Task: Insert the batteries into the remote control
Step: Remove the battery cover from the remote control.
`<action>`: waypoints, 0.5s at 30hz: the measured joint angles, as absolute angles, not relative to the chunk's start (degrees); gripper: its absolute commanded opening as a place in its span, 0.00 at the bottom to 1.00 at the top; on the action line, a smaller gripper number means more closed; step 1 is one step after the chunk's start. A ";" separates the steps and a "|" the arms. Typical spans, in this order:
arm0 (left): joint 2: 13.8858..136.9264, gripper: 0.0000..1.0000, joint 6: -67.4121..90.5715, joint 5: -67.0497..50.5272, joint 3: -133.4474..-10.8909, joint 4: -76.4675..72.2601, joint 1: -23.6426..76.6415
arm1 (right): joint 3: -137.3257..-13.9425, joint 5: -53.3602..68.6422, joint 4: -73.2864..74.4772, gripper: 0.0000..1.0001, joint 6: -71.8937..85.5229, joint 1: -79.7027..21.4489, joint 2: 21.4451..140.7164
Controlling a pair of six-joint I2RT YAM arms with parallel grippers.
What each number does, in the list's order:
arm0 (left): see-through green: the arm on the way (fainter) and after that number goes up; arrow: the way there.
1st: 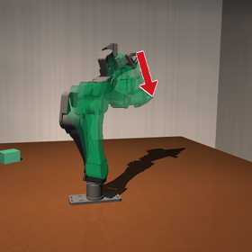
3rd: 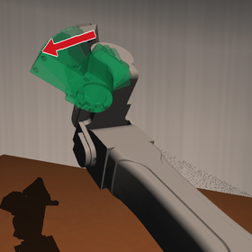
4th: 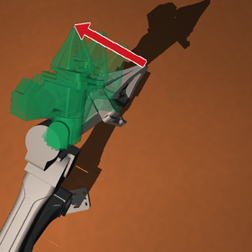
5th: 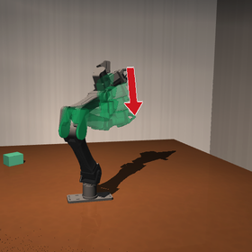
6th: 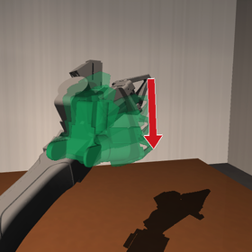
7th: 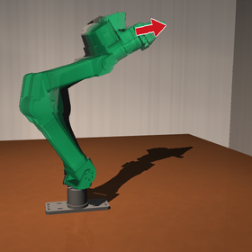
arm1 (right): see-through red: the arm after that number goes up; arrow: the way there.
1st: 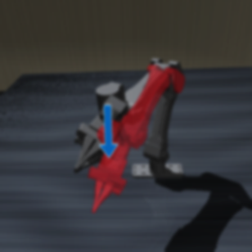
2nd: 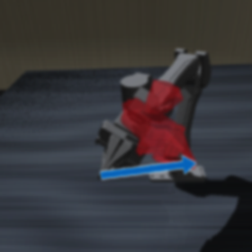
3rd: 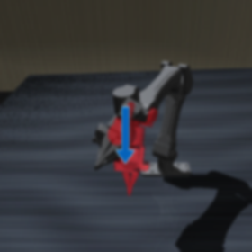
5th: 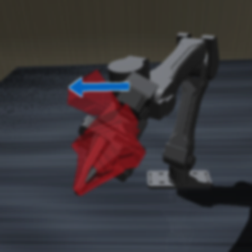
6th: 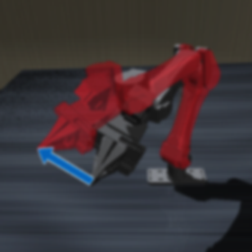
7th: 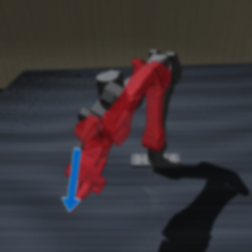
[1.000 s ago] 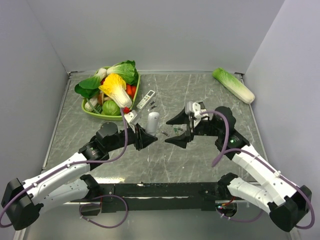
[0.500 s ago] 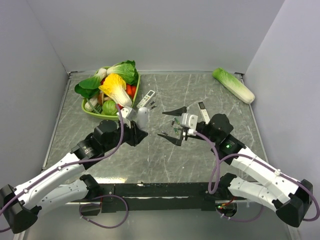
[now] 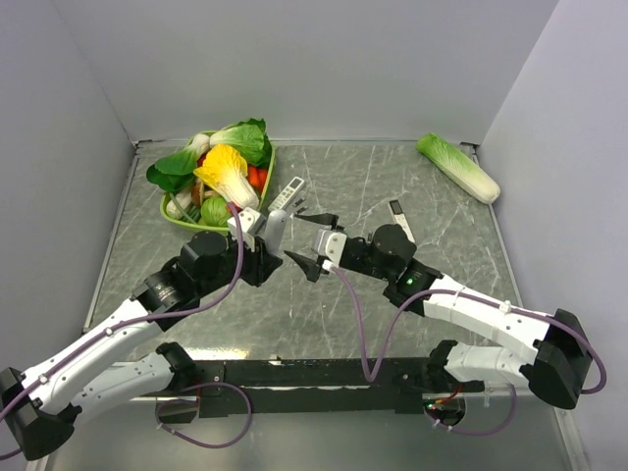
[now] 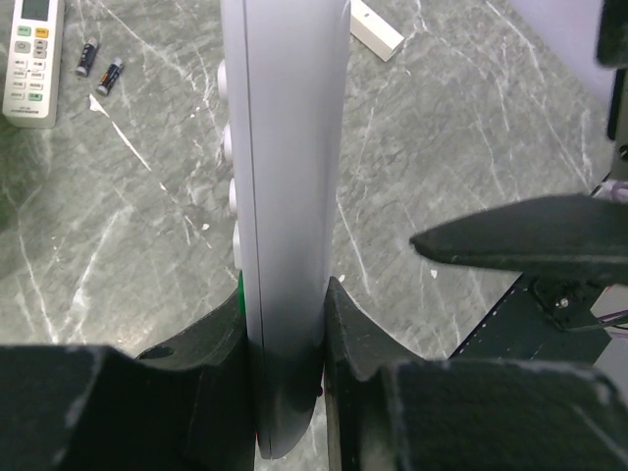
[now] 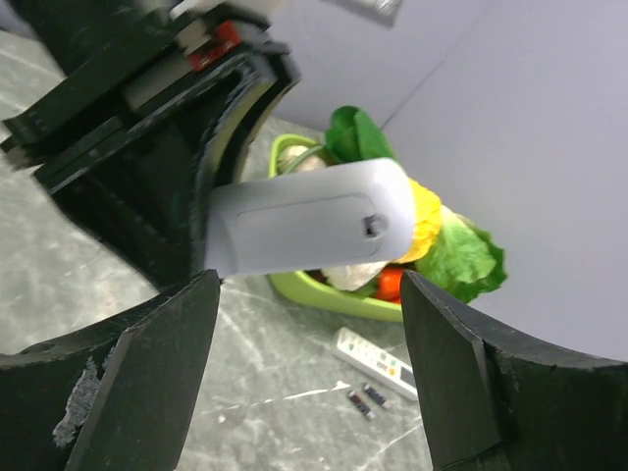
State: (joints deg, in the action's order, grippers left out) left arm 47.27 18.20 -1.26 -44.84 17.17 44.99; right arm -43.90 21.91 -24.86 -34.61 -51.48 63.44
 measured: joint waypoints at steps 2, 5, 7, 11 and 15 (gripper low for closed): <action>46.96 0.01 17.74 -1.43 -44.51 17.32 44.80 | -43.94 21.06 -26.63 0.78 -35.18 -51.81 63.88; 46.72 0.01 17.43 -1.78 -44.29 17.52 44.42 | -44.34 20.01 -28.25 0.75 -35.90 -52.34 64.14; 46.72 0.01 17.39 -2.15 -44.29 17.50 44.10 | -44.82 19.77 -28.56 0.73 -36.12 -52.49 64.40; 46.70 0.01 17.41 -4.16 -44.27 17.41 42.81 | -45.74 19.33 -29.21 0.65 -36.75 -53.04 65.43; 46.70 0.01 17.45 -5.93 -44.25 17.41 41.58 | -45.89 19.07 -29.12 0.60 -37.32 -53.76 66.24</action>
State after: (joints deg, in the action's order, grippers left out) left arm 46.70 17.45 -5.93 -44.25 17.41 41.58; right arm -45.89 19.07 -29.12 -37.32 -53.76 66.24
